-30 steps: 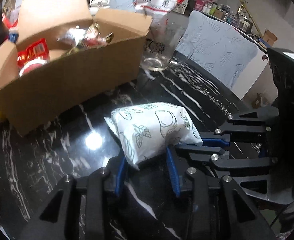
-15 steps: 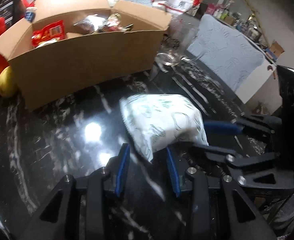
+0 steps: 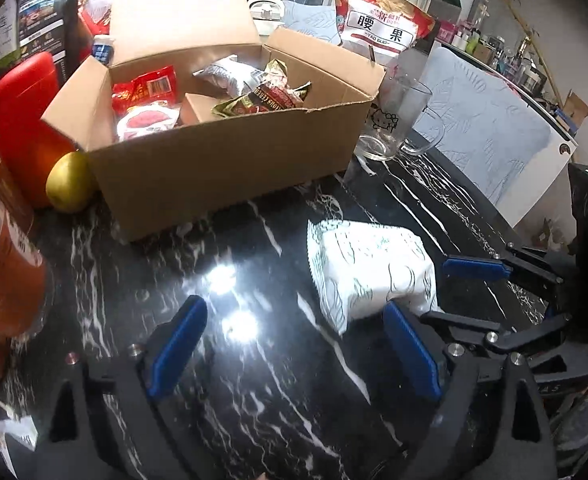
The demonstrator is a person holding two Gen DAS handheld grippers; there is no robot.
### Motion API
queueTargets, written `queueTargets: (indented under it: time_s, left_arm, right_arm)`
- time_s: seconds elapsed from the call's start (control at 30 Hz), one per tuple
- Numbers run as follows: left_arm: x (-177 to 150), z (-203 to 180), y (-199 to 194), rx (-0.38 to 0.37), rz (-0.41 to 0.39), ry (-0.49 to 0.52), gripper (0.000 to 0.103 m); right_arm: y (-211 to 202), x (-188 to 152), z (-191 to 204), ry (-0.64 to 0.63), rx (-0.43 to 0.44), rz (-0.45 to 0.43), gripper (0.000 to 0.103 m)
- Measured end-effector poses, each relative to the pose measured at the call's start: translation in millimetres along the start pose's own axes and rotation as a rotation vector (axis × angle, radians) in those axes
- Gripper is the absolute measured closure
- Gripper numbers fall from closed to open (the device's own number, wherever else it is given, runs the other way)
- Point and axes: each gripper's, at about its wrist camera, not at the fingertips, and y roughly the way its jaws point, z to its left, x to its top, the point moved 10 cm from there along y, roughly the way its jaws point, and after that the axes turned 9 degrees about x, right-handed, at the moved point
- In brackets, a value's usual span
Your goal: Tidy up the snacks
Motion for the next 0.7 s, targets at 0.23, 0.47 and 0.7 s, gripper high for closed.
queueTargets:
  time_s: [0.23,0.47,0.7]
  left_arm:
    - [9.1,-9.3,22.4,-0.062,0.029,0.048,0.012]
    - [14.9,-21.2,34.5,-0.158,0.038,0.127,0.012]
    - [26.1,-33.0,41.3,-0.261,0.010,0.152,0.012]
  right_arm:
    - [11.7,7.8,-7.7,0.014,0.046,0.027,0.038]
    - [25.2,17.8,-12.2,-0.019,0.112,0.049,0.038]
    - [34.5,26.5,-16.7,-0.093,0.104,0.039,0.041]
